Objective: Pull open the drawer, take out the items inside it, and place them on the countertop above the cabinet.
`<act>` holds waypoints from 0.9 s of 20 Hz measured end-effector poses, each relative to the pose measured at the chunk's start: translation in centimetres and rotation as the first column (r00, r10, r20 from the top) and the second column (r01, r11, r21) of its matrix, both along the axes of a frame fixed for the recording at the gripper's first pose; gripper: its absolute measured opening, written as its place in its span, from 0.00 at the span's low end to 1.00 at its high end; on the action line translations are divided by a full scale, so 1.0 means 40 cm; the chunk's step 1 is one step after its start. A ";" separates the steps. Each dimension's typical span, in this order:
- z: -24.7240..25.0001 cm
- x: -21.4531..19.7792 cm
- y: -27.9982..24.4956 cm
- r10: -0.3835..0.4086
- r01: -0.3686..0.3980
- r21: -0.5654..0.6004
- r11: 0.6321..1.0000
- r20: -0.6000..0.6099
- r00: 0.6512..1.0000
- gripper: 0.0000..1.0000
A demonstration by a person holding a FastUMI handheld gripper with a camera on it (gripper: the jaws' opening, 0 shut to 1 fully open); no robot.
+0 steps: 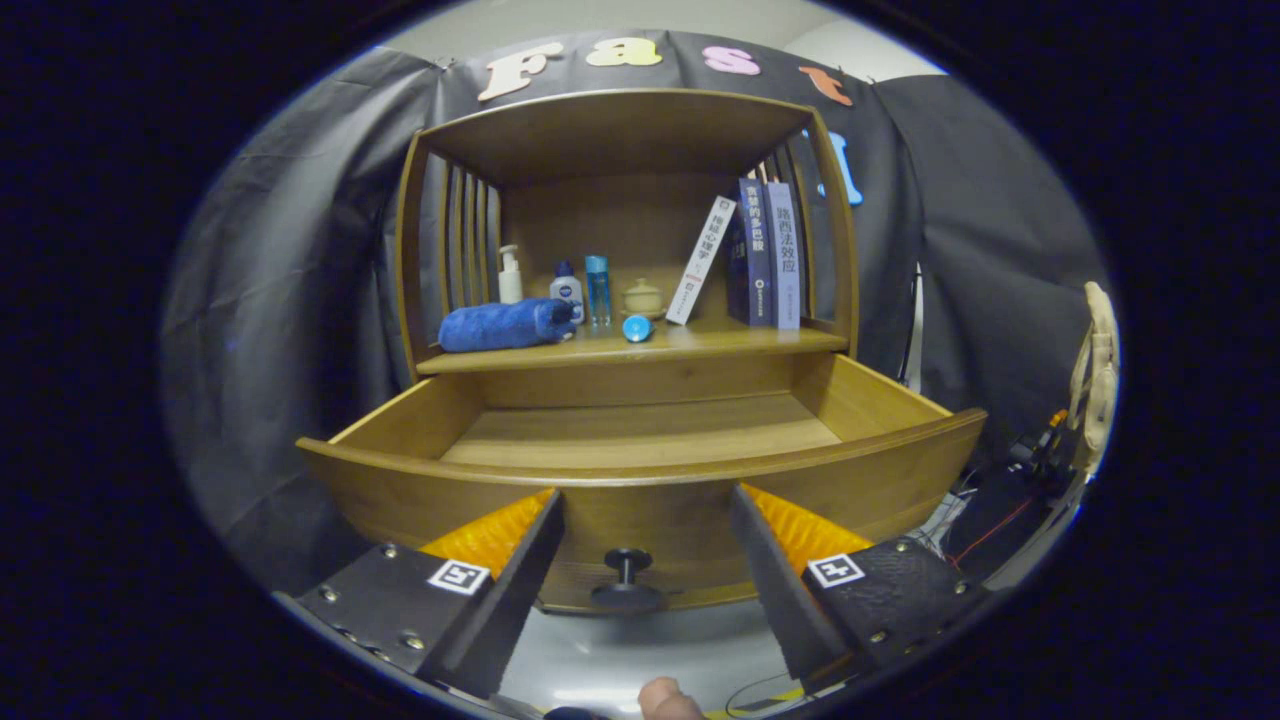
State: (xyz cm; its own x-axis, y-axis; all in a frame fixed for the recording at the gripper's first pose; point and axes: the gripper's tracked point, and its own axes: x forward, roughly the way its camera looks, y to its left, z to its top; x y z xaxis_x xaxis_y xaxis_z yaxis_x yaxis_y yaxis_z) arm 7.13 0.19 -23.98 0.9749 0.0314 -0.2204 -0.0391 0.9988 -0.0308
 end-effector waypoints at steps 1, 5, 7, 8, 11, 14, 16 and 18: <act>0.001 0.007 -0.005 0.001 -0.001 -0.010 1.000 0.013 1.000 0.99; -0.010 0.029 -0.005 0.013 -0.013 -0.021 1.000 0.013 1.000 0.99; -0.026 0.042 0.000 0.022 -0.022 0.013 1.000 -0.018 1.000 0.99; -0.029 0.049 0.006 0.025 -0.024 0.029 0.999 -0.029 0.999 0.99; -0.029 0.074 0.012 0.027 -0.026 0.028 0.999 -0.028 0.999 0.99; -0.018 0.113 0.022 0.025 -0.024 0.028 0.999 -0.019 1.000 0.99; -0.022 0.147 0.028 0.023 -0.022 0.031 0.999 -0.040 0.999 0.98; -0.020 0.184 0.037 0.019 -0.017 0.041 0.999 -0.046 0.999 0.98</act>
State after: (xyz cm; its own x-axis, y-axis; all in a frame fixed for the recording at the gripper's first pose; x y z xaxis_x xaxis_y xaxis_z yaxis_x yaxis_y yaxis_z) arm 14.48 1.66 -24.76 0.9628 0.0589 -0.2635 -0.0578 0.9983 0.0121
